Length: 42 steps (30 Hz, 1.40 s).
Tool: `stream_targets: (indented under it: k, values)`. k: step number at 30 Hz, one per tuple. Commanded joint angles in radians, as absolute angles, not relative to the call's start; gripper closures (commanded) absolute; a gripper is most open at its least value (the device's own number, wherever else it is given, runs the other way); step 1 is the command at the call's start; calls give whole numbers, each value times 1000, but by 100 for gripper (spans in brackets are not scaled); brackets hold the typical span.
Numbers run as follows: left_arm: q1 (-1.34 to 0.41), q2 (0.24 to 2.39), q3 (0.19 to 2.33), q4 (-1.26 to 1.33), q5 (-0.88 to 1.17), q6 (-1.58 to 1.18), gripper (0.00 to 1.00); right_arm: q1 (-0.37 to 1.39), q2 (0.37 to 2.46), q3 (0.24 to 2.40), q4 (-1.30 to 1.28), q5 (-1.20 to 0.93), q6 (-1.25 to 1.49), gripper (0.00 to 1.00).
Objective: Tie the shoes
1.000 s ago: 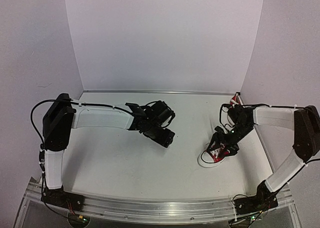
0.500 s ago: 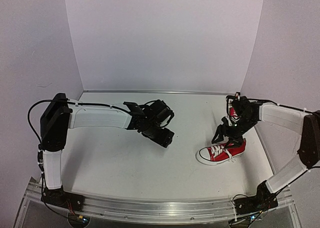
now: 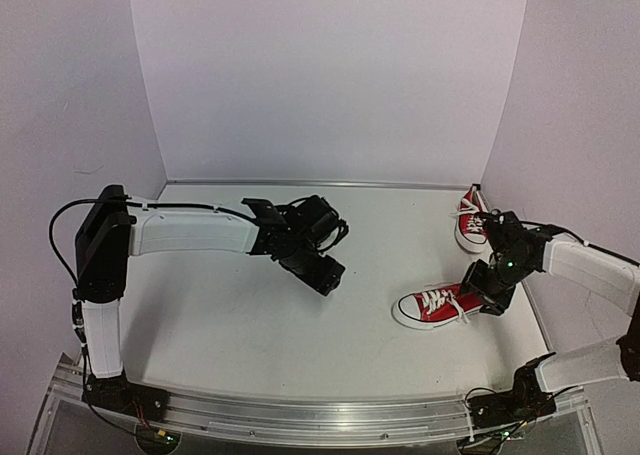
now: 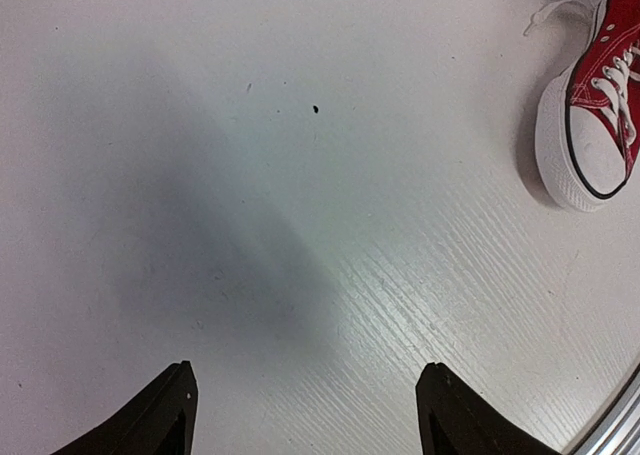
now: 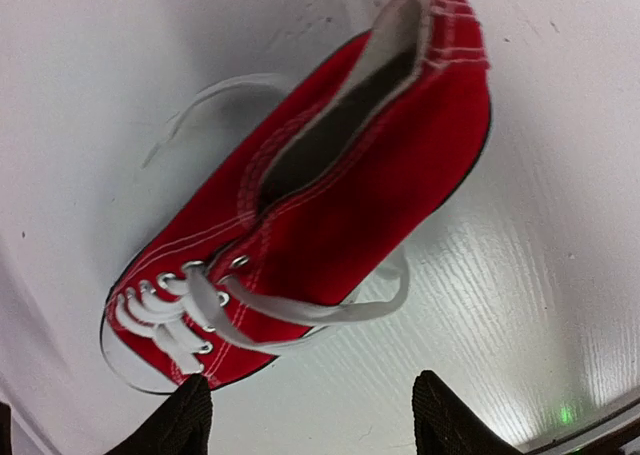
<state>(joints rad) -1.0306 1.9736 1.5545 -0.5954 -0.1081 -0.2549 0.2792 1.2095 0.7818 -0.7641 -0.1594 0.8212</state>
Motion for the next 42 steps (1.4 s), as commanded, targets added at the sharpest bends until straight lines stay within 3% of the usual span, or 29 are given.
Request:
stream_targets:
  k: [1, 21, 29, 31, 39, 42]
  values:
    - [-1028, 1915, 1609, -625, -115, -193, 22, 272, 1183, 731, -697, -46, 946, 36]
    - [-1028, 1895, 1616, -669, -102, -121, 20, 164, 1313, 683, -501, -17, 967, 34]
    - [-1027, 1905, 1629, -690, -119, -102, 19, 138, 1451, 684, -442, -104, 914, 39]
    - [-1025, 1903, 1631, -698, -127, -98, 18, 138, 1460, 685, -420, -129, 911, 47]
    - [-982, 1847, 1610, -726, -129, -119, 18, 138, 1418, 777, -443, -179, 855, 99]
    - [-939, 1797, 1574, -731, -123, -139, 17, 138, 1411, 824, -472, -209, 833, 100]
